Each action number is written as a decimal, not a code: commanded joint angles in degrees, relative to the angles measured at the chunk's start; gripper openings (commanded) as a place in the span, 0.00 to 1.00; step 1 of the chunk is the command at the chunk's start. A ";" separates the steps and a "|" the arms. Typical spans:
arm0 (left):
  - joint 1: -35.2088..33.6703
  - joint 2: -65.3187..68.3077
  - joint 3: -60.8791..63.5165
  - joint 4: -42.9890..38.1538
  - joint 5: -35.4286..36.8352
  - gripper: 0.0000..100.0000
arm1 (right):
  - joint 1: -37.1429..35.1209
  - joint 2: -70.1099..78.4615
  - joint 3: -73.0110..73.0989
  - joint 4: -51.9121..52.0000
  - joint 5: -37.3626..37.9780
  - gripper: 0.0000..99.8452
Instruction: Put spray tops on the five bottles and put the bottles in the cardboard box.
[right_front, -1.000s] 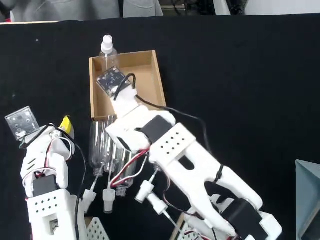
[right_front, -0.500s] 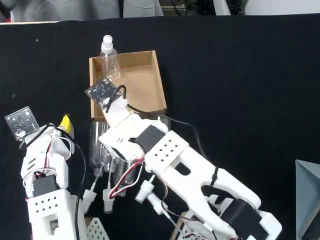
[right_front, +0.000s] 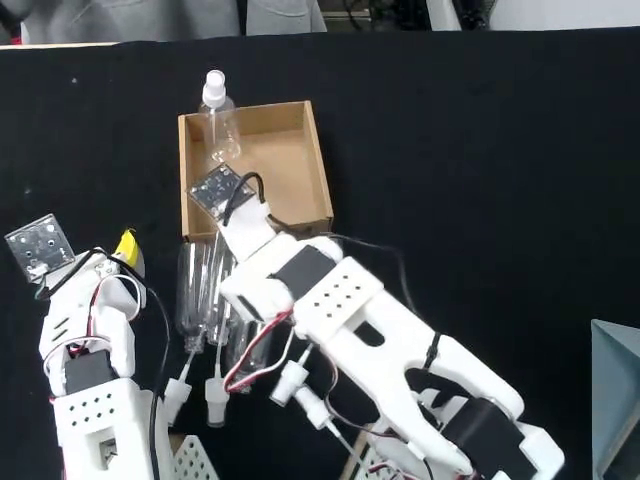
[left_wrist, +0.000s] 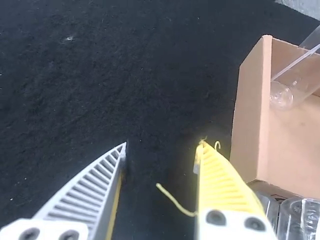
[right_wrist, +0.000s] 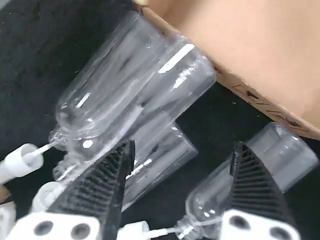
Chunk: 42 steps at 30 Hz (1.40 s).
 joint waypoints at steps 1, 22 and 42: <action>-0.75 -0.70 -1.10 -1.14 -0.53 0.21 | 5.98 -3.21 -2.33 2.46 0.18 0.27; -0.57 -0.70 -1.01 -1.23 -0.53 0.21 | 14.86 -2.24 9.98 -9.23 -0.18 0.27; -0.66 -0.70 -0.92 -1.23 -0.53 0.21 | 16.79 15.69 -0.48 -3.34 -0.26 0.24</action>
